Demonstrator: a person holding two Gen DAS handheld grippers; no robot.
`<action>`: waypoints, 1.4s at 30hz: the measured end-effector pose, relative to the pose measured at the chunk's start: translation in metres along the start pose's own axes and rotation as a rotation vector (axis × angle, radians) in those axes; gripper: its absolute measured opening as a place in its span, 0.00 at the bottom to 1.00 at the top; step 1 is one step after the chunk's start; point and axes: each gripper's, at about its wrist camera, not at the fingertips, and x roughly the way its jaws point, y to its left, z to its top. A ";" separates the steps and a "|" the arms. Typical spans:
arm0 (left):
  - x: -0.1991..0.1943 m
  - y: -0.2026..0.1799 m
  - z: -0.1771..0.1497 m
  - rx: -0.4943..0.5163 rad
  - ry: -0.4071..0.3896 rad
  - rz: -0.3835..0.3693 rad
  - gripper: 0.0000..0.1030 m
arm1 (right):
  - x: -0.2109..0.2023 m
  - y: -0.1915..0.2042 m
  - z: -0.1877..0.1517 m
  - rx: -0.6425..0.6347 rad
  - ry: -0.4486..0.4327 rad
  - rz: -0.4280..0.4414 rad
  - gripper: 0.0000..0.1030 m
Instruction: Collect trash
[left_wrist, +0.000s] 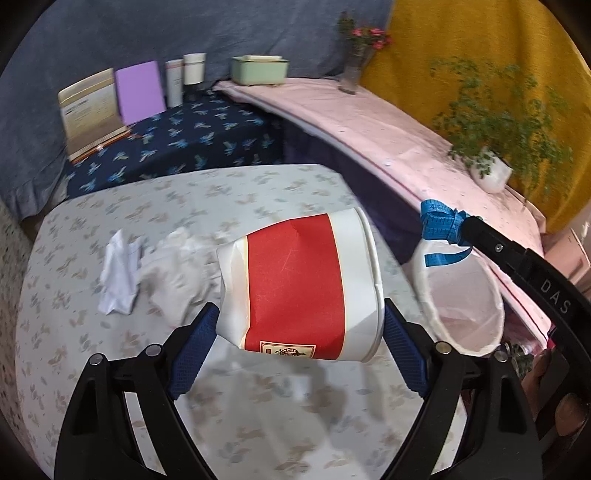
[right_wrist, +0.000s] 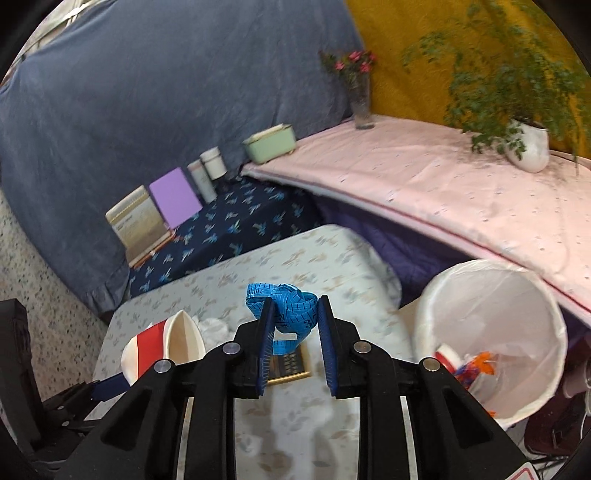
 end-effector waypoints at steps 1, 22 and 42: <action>0.001 -0.010 0.002 0.013 -0.001 -0.014 0.80 | -0.006 -0.007 0.003 0.006 -0.013 -0.012 0.21; 0.031 -0.194 0.003 0.305 0.011 -0.229 0.80 | -0.093 -0.172 0.007 0.154 -0.108 -0.268 0.22; 0.063 -0.221 -0.005 0.351 0.042 -0.195 0.82 | -0.087 -0.200 0.001 0.207 -0.107 -0.286 0.29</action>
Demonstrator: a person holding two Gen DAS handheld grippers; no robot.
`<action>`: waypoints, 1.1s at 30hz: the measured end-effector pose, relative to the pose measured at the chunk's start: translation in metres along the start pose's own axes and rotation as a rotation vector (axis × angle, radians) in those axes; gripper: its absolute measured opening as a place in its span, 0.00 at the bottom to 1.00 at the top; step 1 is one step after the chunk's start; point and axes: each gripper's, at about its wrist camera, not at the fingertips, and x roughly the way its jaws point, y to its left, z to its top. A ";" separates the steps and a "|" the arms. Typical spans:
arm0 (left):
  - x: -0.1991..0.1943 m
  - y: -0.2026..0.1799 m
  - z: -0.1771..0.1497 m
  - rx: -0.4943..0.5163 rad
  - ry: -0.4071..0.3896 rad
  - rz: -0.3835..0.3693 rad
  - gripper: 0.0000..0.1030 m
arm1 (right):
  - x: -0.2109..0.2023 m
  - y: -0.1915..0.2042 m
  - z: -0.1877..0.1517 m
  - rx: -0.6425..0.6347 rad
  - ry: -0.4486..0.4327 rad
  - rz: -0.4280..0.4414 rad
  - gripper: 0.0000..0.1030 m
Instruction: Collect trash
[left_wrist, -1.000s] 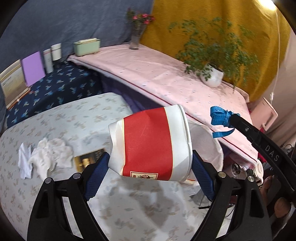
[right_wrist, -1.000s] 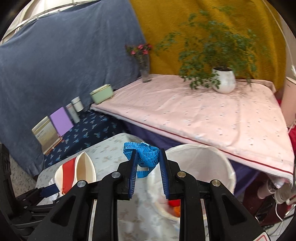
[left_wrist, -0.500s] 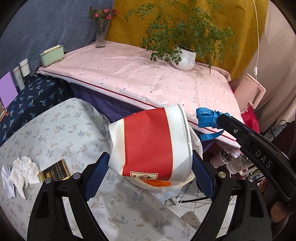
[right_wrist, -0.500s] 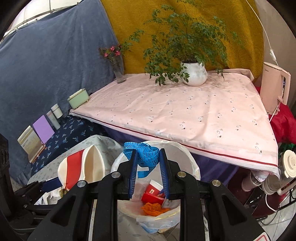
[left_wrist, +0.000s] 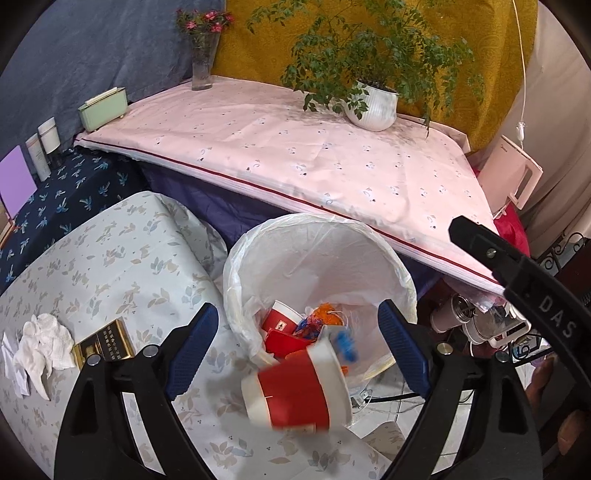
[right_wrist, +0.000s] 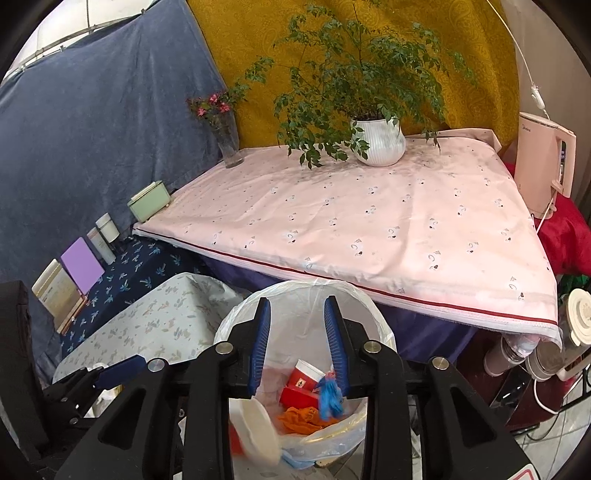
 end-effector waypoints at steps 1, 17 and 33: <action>-0.001 0.002 -0.001 -0.005 0.000 0.006 0.82 | -0.001 0.000 0.000 0.000 -0.001 0.000 0.30; -0.024 0.040 -0.056 -0.107 0.035 0.016 0.83 | -0.015 0.010 -0.022 -0.035 0.023 0.005 0.35; 0.033 -0.013 -0.103 -0.128 0.192 0.072 0.85 | -0.019 -0.009 -0.055 -0.017 0.075 -0.013 0.35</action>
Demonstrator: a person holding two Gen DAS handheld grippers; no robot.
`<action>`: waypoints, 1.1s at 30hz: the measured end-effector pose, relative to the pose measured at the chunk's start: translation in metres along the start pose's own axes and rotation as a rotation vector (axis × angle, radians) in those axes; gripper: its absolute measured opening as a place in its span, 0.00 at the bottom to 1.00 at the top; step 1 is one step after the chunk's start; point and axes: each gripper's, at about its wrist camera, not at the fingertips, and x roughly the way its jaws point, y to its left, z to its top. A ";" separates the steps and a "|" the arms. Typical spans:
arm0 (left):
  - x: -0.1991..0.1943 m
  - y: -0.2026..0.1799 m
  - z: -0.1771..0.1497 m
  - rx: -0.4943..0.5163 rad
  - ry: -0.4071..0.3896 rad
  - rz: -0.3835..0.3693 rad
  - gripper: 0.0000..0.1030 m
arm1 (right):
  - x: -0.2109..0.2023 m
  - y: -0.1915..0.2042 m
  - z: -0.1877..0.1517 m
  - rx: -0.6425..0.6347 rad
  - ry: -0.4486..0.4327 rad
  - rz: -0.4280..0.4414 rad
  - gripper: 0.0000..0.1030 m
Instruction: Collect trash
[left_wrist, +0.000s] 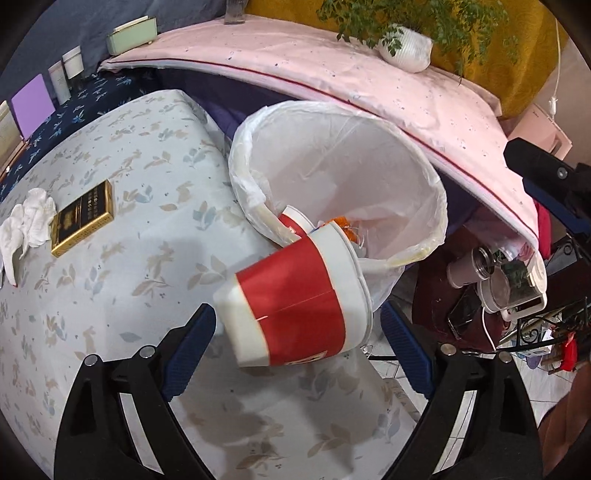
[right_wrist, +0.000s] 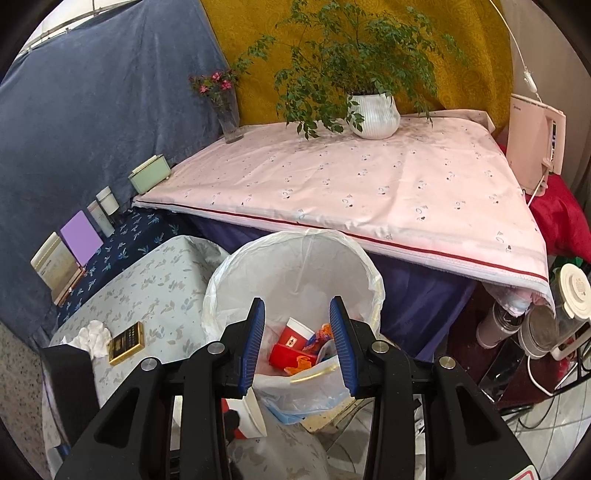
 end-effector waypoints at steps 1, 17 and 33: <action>0.002 -0.002 0.000 -0.002 0.008 0.012 0.86 | 0.001 0.000 -0.001 0.001 0.005 0.002 0.35; 0.020 -0.007 0.007 -0.007 0.022 0.102 0.85 | 0.017 -0.013 -0.008 0.023 0.037 0.031 0.35; -0.006 -0.030 0.083 0.085 -0.150 0.023 0.86 | 0.001 -0.012 0.041 0.039 -0.078 0.025 0.41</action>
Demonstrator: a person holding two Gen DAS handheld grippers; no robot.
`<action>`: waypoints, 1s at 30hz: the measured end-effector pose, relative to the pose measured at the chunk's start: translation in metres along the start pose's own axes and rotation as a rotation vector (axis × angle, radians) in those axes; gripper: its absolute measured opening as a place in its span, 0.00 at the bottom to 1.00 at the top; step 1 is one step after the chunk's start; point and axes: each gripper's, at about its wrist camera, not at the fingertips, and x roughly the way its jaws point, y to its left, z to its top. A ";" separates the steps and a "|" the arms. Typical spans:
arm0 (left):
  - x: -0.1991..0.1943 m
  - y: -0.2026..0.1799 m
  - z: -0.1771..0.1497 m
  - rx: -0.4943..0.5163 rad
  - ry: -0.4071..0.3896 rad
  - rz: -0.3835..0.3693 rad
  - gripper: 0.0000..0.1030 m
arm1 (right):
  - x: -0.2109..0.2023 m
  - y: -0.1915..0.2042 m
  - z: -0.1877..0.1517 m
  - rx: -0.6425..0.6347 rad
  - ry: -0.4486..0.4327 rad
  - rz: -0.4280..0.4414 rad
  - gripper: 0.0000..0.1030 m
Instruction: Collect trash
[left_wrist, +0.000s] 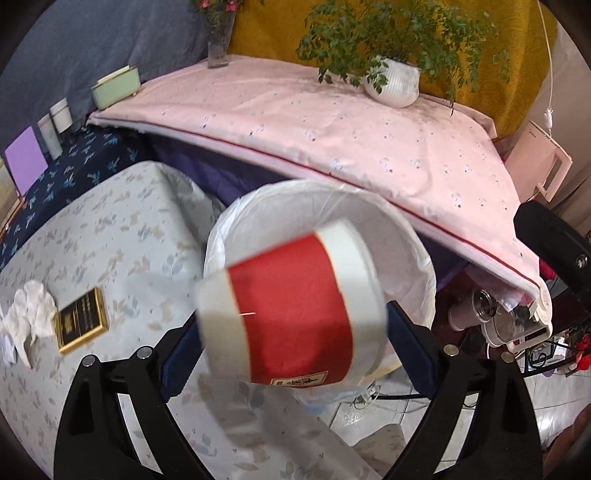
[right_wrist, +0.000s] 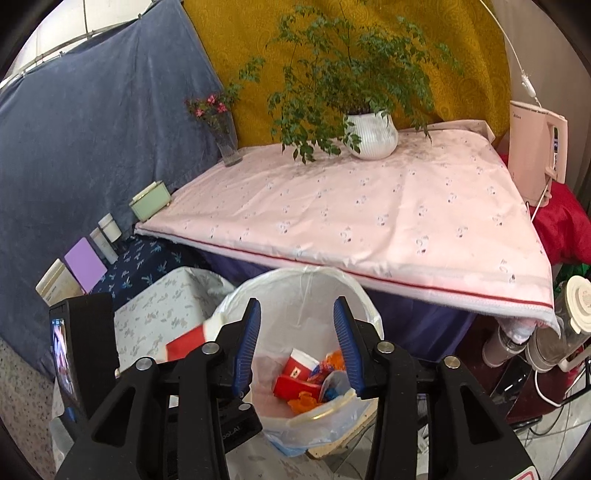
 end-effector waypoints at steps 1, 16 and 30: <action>-0.001 0.000 0.001 0.005 -0.007 0.001 0.87 | -0.002 0.001 0.002 -0.002 -0.006 0.000 0.41; -0.032 0.040 -0.001 -0.052 -0.060 0.010 0.88 | -0.007 0.032 -0.001 -0.051 -0.005 0.016 0.42; -0.076 0.152 -0.027 -0.212 -0.094 0.127 0.90 | -0.002 0.117 -0.019 -0.151 0.026 0.104 0.47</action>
